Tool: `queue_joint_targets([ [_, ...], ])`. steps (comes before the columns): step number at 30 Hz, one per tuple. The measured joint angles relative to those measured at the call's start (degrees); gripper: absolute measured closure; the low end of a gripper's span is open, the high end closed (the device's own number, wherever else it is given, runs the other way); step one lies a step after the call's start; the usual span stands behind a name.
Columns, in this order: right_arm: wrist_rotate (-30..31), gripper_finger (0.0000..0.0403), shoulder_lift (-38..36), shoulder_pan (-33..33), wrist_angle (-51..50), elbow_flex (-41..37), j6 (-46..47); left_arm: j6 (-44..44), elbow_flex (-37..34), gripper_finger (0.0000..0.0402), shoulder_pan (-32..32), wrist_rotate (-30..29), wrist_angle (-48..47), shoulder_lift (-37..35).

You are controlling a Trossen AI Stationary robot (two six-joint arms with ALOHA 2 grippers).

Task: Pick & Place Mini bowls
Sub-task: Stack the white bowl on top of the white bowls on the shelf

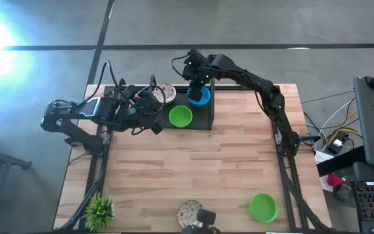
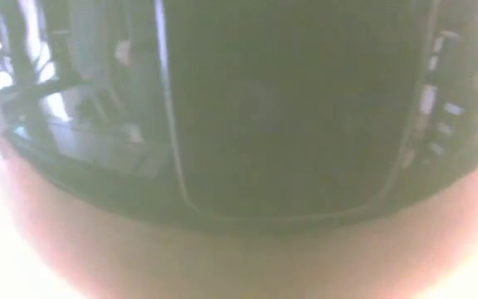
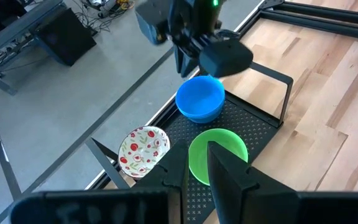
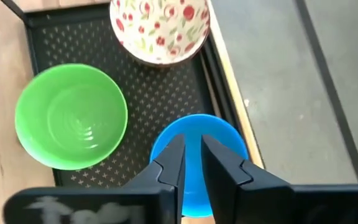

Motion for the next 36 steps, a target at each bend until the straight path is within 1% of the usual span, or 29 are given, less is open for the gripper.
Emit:
queue_joint_targets([
  [5, 0.00, 0.0372, -0.18, 0.73, -3.64, 3.93, -0.49, -0.04, 0.00, 0.0348, 0.00, 0.07, -0.01, 0.00],
  [18, -0.01, 0.0376, -3.46, 4.58, -4.96, 3.87, -0.26, -0.02, 0.00, 0.0348, 0.00, 0.51, -1.60, 0.00],
  [22, 0.01, 0.0376, -5.65, 6.24, -4.95, 3.87, 1.69, -0.02, 0.00, 0.0349, -0.05, 0.49, -1.98, 0.00],
  [28, 0.00, 0.0376, -9.17, 8.75, -5.82, 3.81, 1.85, 0.15, 0.00, 0.0349, -0.07, 1.21, -3.43, 0.00],
  [36, 0.15, 0.0376, -16.11, 12.82, -10.12, 3.65, 7.35, 0.17, 0.00, 0.0349, -0.11, 1.31, -4.53, 0.00],
])
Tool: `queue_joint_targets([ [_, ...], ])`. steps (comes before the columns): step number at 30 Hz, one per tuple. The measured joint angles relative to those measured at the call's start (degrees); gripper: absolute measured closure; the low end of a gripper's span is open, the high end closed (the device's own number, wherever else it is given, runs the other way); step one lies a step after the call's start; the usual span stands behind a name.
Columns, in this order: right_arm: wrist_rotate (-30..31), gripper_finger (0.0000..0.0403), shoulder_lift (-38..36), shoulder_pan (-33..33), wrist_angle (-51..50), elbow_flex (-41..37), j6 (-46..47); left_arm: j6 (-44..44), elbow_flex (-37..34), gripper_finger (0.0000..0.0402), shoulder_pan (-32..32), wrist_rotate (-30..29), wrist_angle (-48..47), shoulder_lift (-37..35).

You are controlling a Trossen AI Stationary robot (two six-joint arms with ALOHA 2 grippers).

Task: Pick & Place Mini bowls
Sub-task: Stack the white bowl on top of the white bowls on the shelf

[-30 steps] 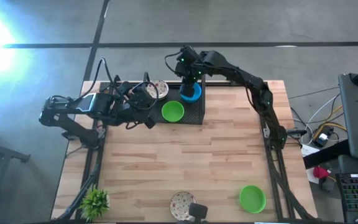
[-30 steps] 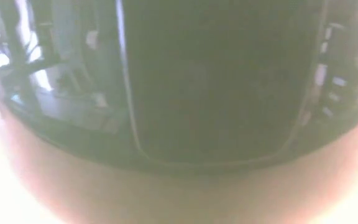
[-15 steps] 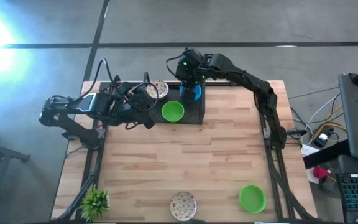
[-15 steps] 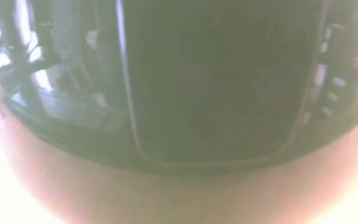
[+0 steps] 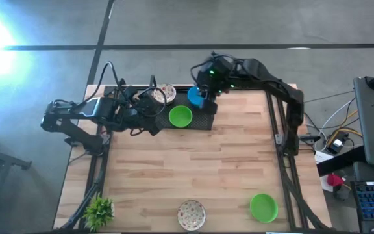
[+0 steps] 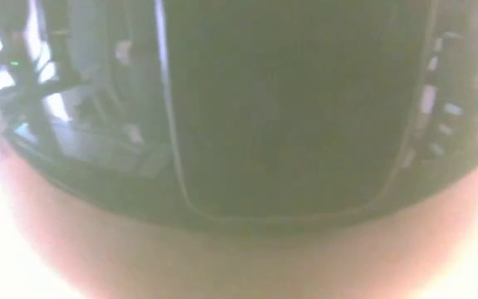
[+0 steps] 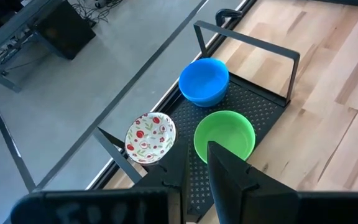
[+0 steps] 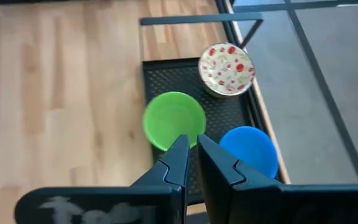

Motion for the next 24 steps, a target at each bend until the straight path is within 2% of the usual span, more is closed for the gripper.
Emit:
queue_joint_targets([
  [6, 0.02, 0.0376, -4.16, 4.72, -2.28, -0.13, 3.46, -0.11, 0.00, 0.0349, -0.07, 1.31, -0.50, 0.02],
  [11, 0.02, 0.0376, -6.32, 9.08, -7.01, -0.17, 9.50, -0.75, 0.00, 0.0349, -0.20, 5.74, -0.42, 0.02],
  [16, 1.77, 0.0376, -7.11, 15.17, -12.93, -0.17, 15.61, 0.55, -0.37, 0.0349, -0.96, 7.30, -0.28, 0.04],
  [21, 3.32, 0.0376, -7.23, 20.93, -14.29, -0.24, 18.63, 3.24, -2.54, 0.0349, -2.07, 8.39, 0.29, 0.04],
  [24, 3.31, 0.0376, -7.71, 24.33, -14.31, -0.24, 18.87, 4.68, -4.43, 0.0349, -2.62, 11.82, 1.96, 0.04],
])
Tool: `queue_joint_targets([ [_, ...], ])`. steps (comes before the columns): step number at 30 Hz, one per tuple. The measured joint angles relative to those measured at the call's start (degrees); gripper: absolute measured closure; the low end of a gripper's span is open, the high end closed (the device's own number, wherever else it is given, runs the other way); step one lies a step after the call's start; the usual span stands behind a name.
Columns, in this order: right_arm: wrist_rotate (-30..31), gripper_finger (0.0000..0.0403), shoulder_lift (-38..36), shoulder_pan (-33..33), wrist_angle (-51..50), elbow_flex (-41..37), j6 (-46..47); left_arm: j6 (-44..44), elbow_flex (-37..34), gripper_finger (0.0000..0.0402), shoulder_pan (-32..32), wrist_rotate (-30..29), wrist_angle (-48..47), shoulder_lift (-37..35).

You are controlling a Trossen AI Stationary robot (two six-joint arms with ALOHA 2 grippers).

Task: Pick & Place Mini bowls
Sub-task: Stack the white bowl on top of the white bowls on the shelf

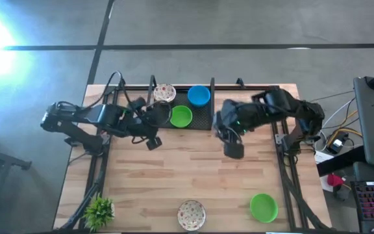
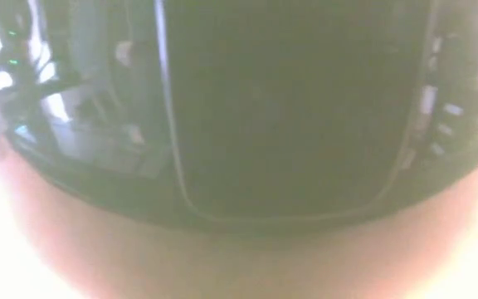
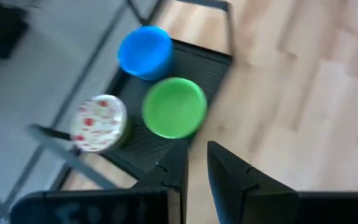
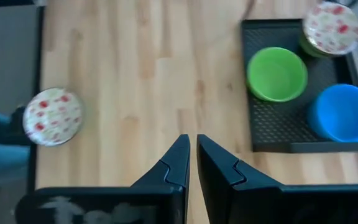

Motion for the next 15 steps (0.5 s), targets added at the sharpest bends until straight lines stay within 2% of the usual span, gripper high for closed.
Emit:
queue_joint_targets([
  [5, 0.86, 0.0376, -1.67, 4.71, 0.04, 0.00, 0.55, 2.64, -3.76, 0.0349, -1.75, 9.99, 5.88, 0.04],
  [11, 3.41, 0.0376, -4.99, 8.48, 0.02, 0.00, -1.31, 11.67, -11.15, 0.0349, -4.54, 21.55, 23.32, 0.16],
  [15, 4.23, 0.0376, -7.69, 9.81, 0.02, 0.03, -1.24, 12.42, -16.25, 0.0349, -6.64, 24.00, 35.43, 0.22],
])
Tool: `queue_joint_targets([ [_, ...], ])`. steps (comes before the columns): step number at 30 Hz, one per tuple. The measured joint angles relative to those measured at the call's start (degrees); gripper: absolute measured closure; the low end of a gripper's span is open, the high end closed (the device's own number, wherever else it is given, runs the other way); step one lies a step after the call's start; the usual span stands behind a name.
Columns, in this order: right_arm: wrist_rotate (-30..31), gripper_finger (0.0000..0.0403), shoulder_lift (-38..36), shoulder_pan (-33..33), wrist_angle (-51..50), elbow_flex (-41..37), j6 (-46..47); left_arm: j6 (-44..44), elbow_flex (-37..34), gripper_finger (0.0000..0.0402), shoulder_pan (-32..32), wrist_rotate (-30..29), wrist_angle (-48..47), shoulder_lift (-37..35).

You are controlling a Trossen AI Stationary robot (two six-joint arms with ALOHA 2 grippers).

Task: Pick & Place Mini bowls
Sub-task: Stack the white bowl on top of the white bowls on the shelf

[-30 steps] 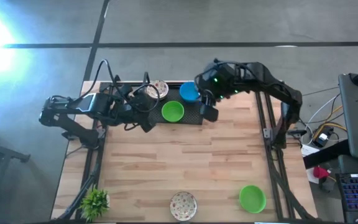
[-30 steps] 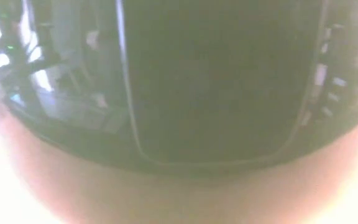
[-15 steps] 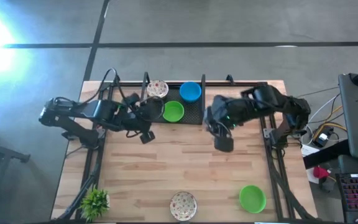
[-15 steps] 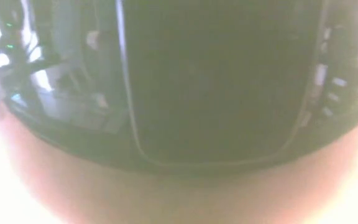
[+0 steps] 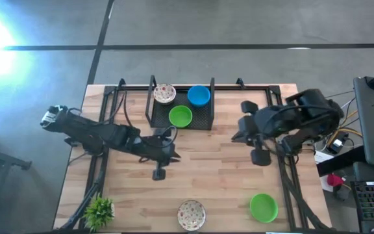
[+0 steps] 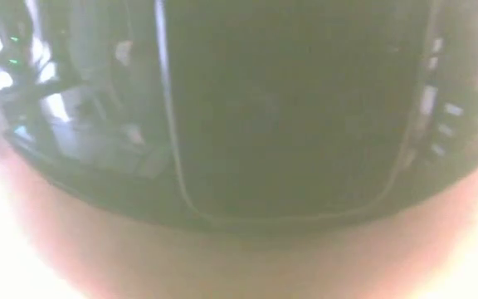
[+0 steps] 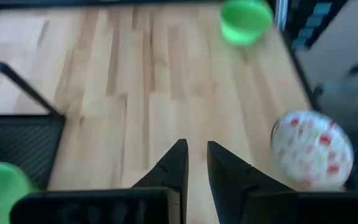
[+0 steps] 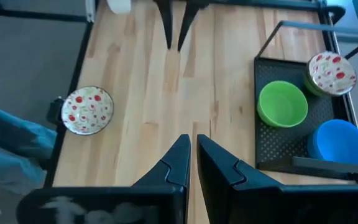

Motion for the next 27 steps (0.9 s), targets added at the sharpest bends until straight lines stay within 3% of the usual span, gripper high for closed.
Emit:
queue_joint_targets([
  [4, 0.00, 0.0376, -2.03, 1.90, 0.07, -0.20, 0.00, -4.85, -2.55, 0.0349, -2.09, -0.46, 6.05, 0.87],
  [16, -0.04, 0.0376, -3.44, 6.59, 0.04, -0.69, -0.69, -18.03, -0.58, 0.0349, -10.03, -0.43, 6.92, 10.86],
  [27, -0.05, 0.0376, -3.24, 6.97, 0.02, -0.86, -0.68, -19.91, 3.08, 0.0349, -13.29, 0.12, 9.51, 22.08],
])
